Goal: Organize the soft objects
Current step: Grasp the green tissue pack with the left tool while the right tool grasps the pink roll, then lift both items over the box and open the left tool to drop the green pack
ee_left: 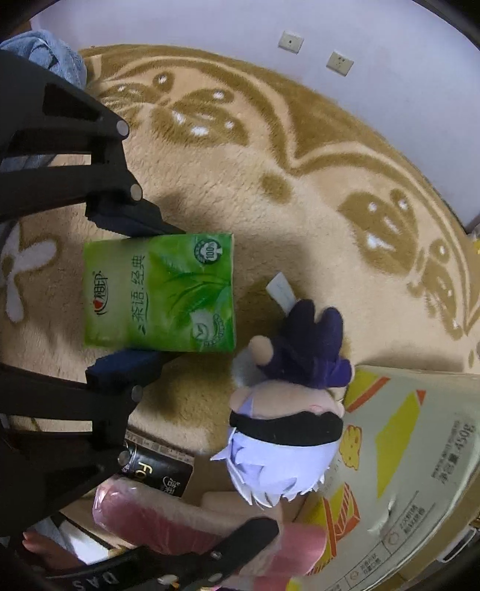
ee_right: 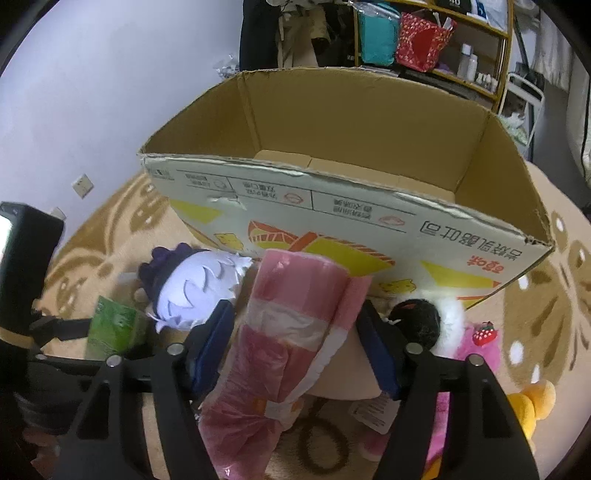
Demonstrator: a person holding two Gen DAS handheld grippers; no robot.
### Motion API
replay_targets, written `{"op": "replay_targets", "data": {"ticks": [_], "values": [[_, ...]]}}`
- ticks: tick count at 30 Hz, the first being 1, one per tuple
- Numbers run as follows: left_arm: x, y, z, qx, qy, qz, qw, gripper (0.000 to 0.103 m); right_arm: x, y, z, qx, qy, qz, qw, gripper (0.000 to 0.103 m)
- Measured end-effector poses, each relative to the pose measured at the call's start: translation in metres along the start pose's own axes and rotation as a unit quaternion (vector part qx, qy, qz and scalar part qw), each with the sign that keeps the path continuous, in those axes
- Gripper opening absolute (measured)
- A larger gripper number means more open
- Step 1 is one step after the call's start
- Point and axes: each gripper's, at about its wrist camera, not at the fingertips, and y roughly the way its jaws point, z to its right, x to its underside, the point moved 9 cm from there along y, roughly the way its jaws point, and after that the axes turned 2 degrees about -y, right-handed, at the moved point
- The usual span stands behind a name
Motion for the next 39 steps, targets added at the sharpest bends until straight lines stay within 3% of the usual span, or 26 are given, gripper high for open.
{"op": "replay_targets", "data": {"ticks": [6,14,22,33,35,39], "values": [[-0.005,-0.022,-0.006,0.008,-0.025,0.031,0.9992,0.051,-0.006,-0.011,0.001,0.002,0.001,0.021,1.000,0.033],[-0.027,-0.077,-0.020,0.002,-0.036,0.134,0.9904,0.051,-0.010,-0.029,-0.002,-0.013,0.007,0.042,0.999,0.019],[-0.027,-0.124,-0.034,-0.004,-0.038,0.226,0.9734,0.051,-0.020,-0.058,-0.004,-0.008,0.004,0.082,0.997,0.017],[-0.023,-0.155,-0.027,0.002,-0.021,0.271,0.9623,0.051,-0.037,-0.108,0.013,-0.002,0.027,0.151,0.988,0.017],[-0.025,-0.163,-0.023,0.002,-0.018,0.288,0.9575,0.051,-0.041,-0.117,0.016,0.000,0.030,0.161,0.986,0.017],[-0.031,-0.189,-0.019,-0.017,-0.017,0.347,0.9377,0.051,-0.051,-0.133,0.024,0.007,0.035,0.186,0.982,0.017]]}}
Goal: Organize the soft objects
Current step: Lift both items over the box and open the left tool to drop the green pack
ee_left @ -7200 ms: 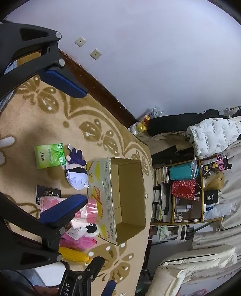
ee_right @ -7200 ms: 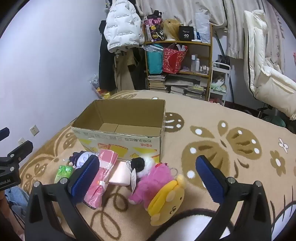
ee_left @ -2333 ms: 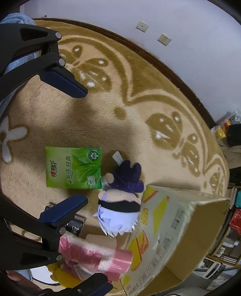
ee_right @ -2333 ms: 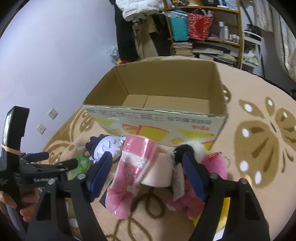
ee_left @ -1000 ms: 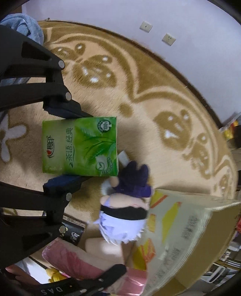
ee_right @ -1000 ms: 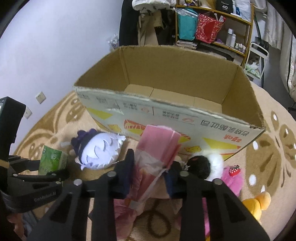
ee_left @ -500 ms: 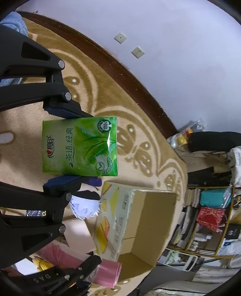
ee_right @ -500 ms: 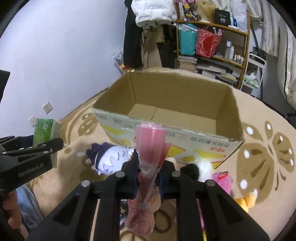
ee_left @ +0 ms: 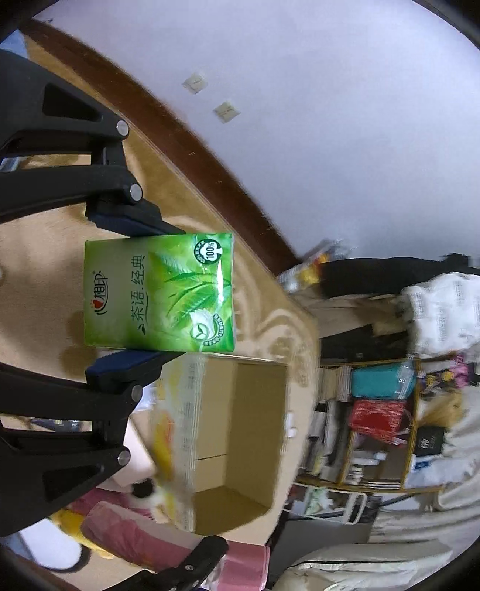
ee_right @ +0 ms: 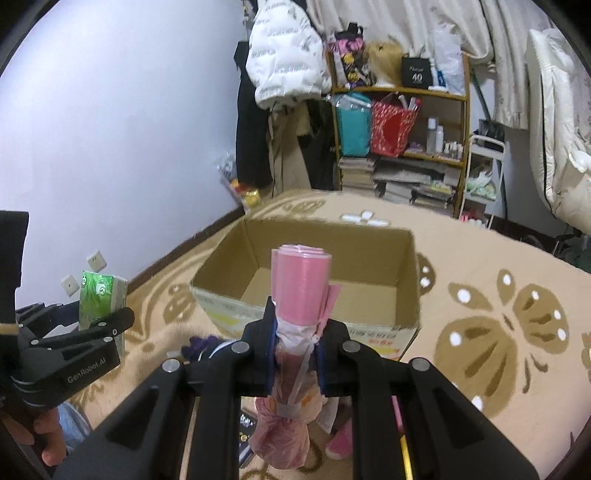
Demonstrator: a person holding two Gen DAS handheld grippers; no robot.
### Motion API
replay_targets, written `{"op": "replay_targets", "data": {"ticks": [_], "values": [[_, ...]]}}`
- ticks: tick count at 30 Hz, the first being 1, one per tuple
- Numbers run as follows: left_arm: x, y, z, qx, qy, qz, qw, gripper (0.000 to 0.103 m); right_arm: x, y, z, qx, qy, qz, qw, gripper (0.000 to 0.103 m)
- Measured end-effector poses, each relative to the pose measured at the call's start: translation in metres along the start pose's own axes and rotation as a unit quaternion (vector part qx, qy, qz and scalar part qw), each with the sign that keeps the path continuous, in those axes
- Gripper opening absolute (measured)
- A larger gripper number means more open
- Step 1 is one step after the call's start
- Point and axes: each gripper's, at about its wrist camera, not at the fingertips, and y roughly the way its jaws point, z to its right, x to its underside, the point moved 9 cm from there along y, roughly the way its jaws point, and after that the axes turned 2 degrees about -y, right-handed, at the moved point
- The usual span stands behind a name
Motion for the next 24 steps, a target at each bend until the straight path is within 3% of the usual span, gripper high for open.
{"op": "replay_targets", "data": {"ticks": [5,17,24], "values": [[-0.023,-0.010,0.008,0.008,0.006,0.043,0.9990,0.051,-0.013,-0.005,0.006,0.010,-0.004,0.016,1.000,0.017],[-0.054,0.018,0.031,0.041,0.013,0.061,0.9972,0.051,-0.037,0.006,0.021,0.028,-0.009,0.025,0.999,0.017],[-0.061,0.038,0.045,0.040,0.027,0.062,0.9969,0.051,-0.050,0.011,0.028,0.034,-0.012,0.030,0.999,0.017]]}}
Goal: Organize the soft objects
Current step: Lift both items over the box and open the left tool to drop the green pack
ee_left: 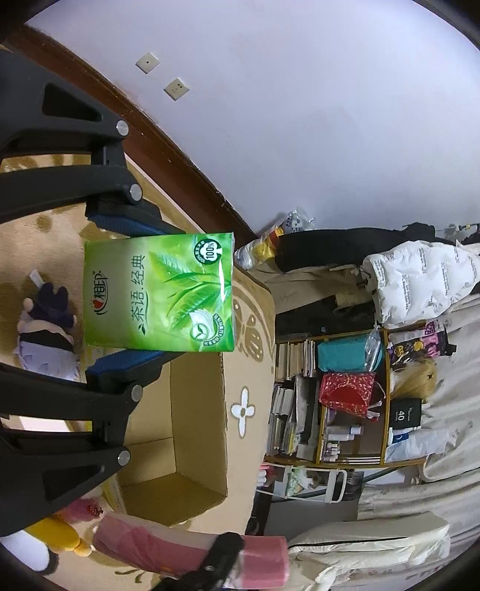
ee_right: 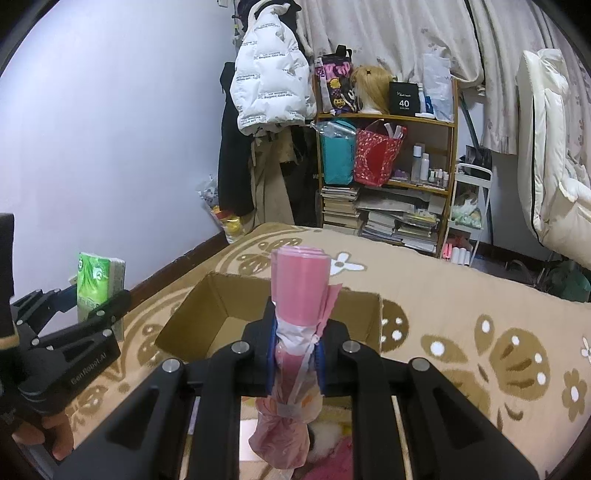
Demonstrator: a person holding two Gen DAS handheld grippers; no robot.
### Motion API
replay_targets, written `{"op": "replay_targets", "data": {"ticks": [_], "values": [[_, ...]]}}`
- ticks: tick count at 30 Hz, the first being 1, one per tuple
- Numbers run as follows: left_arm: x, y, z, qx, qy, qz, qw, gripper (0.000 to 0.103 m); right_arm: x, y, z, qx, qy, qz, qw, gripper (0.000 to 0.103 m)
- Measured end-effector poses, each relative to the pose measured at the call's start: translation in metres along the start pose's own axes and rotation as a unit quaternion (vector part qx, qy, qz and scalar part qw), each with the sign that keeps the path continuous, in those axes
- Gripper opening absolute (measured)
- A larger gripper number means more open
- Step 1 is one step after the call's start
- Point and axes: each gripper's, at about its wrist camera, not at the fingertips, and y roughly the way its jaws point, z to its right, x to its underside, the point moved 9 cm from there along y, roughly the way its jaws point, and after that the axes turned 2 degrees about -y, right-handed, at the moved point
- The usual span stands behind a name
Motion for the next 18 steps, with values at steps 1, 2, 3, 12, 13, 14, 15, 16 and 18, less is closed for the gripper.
{"op": "replay_targets", "data": {"ticks": [1,2,3,12,13,14,15,16,18], "values": [[-0.002,0.003,0.001,0.001,0.001,0.000,1.0000,0.051,-0.003,0.002,0.002,0.001,0.000,0.000,1.000,0.017],[-0.002,0.006,0.002,0.002,0.002,0.000,1.0000,0.051,-0.005,0.003,0.003,0.003,-0.001,0.001,1.000,0.017],[-0.004,0.008,0.003,0.003,0.001,0.000,1.0000,0.051,-0.008,0.005,0.005,0.004,-0.002,0.001,1.000,0.017],[-0.012,0.032,0.017,0.018,0.012,-0.009,0.9997,0.051,-0.024,0.029,0.022,0.014,-0.001,-0.001,1.000,0.017],[-0.013,0.034,0.020,0.018,0.015,-0.010,0.9997,0.051,-0.023,0.031,0.023,0.014,0.000,-0.002,1.000,0.017],[-0.013,0.037,0.023,0.019,0.020,-0.012,0.9995,0.051,-0.024,0.034,0.025,0.015,0.001,-0.004,1.000,0.017],[-0.013,0.039,0.025,0.020,0.023,-0.013,0.9995,0.051,-0.023,0.038,0.026,0.015,0.000,-0.006,1.000,0.017],[-0.012,0.041,0.028,0.022,0.025,-0.015,0.9993,0.051,-0.023,0.041,0.027,0.015,0.001,-0.008,1.000,0.017],[-0.011,0.044,0.034,0.029,0.027,-0.022,0.9990,0.051,-0.022,0.046,0.029,0.013,0.004,-0.010,1.000,0.017]]}}
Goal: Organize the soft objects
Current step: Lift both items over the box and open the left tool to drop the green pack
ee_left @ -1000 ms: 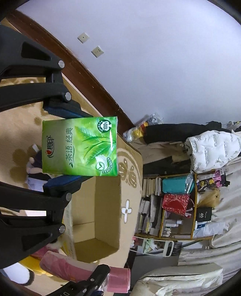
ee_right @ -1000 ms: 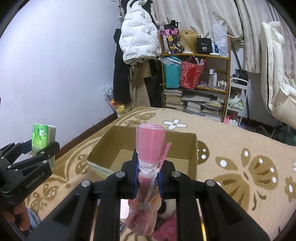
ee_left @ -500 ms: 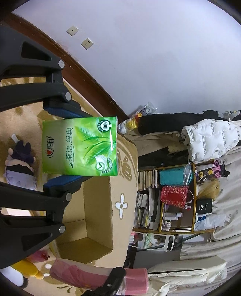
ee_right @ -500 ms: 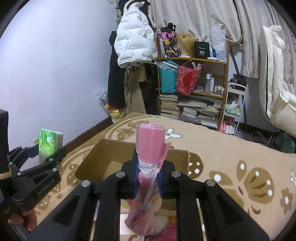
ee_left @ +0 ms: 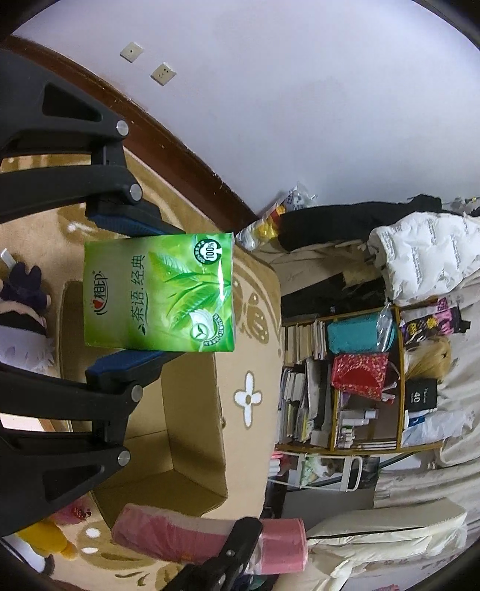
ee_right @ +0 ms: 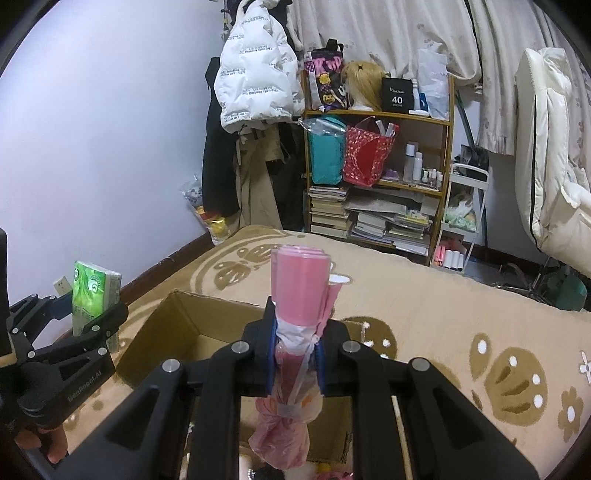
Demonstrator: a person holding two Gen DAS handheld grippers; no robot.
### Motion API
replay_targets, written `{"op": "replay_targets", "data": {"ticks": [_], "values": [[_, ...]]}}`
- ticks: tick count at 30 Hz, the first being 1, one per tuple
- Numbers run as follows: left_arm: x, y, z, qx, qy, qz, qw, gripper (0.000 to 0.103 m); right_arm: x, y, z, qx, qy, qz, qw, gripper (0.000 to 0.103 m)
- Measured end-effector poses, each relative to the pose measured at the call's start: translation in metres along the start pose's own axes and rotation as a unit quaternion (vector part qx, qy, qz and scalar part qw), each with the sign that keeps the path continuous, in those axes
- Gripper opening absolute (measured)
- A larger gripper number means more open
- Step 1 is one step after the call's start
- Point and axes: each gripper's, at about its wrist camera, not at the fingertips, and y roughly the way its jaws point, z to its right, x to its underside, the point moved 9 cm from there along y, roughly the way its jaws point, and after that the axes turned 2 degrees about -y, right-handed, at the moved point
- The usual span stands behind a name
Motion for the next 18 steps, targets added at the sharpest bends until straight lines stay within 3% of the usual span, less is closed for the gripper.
{"op": "replay_targets", "data": {"ticks": [12,18], "values": [[0.009,0.022,0.018,0.024,-0.001,-0.039,0.9990,0.052,0.021,0.035,0.014,0.001,0.027,-0.032,0.999,0.017],[0.015,0.028,0.019,0.014,-0.001,-0.050,0.9986,0.052,0.035,0.041,0.012,0.001,0.018,-0.051,0.999,0.018]]}}
